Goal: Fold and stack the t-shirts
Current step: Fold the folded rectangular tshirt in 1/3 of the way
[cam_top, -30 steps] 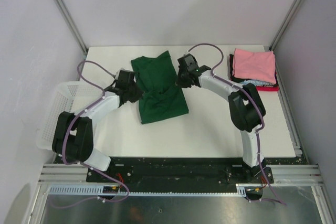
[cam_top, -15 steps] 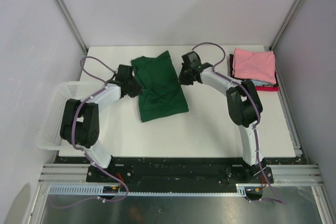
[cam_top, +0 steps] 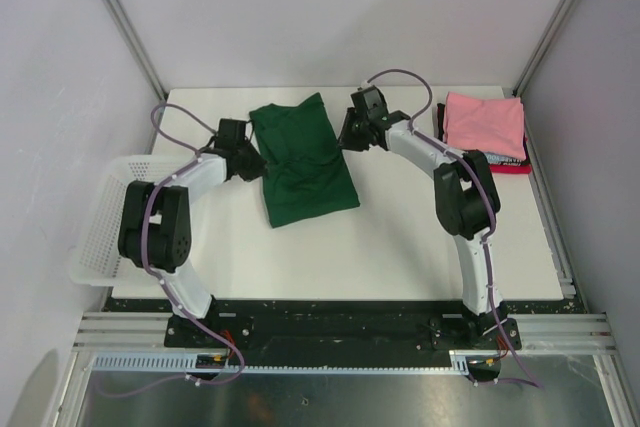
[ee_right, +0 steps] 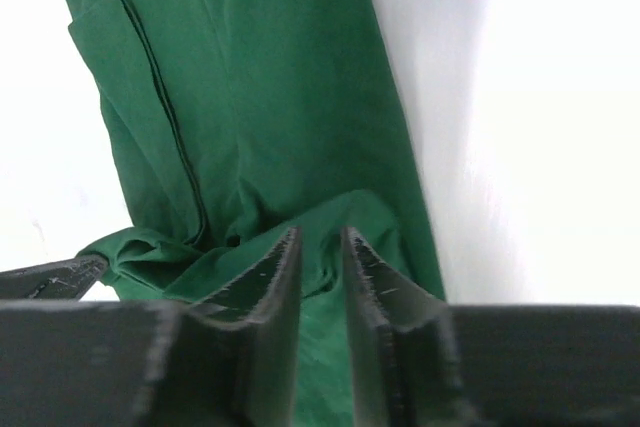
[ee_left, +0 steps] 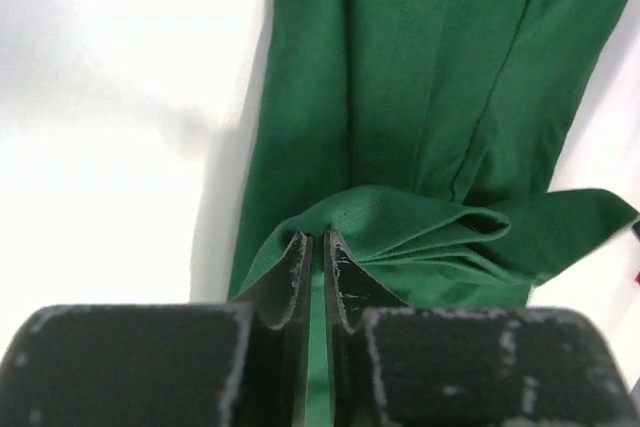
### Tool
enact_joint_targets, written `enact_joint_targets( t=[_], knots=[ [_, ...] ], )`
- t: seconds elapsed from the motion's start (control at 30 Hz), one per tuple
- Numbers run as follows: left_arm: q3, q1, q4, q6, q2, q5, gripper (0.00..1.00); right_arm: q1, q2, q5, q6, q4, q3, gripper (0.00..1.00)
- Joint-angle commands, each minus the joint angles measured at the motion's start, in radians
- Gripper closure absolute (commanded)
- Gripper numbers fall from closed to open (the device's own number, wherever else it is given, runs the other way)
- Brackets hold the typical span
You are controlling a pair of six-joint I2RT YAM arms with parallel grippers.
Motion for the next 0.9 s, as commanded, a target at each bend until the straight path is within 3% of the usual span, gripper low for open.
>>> enact_joint_targets(
  t=[0.0, 0.1, 0.2, 0.27, 0.43, 0.6, 0.87],
  knots=[
    [0.057, 0.03, 0.026, 0.059, 0.01, 0.022, 0.8, -0.018, 0.014, -0.017, -0.06, 0.005, 0.083, 0.66],
    [0.061, 0.048, 0.026, 0.076, -0.004, 0.042, 0.55, -0.019, 0.004, -0.012, -0.094, -0.027, 0.106, 0.55],
    [0.054, 0.056, 0.03, 0.104, -0.044, 0.049, 0.41, -0.007, -0.032, -0.005, -0.129, -0.045, 0.09, 0.52],
    [0.045, 0.056, 0.03, 0.124, -0.074, 0.071, 0.39, 0.012, -0.076, 0.0, -0.15, -0.031, 0.043, 0.53],
    [-0.001, 0.04, 0.032, 0.118, -0.118, 0.143, 0.57, 0.077, -0.103, -0.003, -0.189, 0.018, -0.063, 0.63],
    [0.006, 0.021, 0.038, 0.091, -0.067, 0.183, 0.78, 0.127, -0.01, -0.003, -0.208, -0.001, 0.024, 0.67],
    [0.087, 0.022, 0.04, 0.074, 0.06, 0.2, 0.85, 0.148, 0.214, 0.009, -0.206, -0.093, 0.314, 0.67]
  ],
)
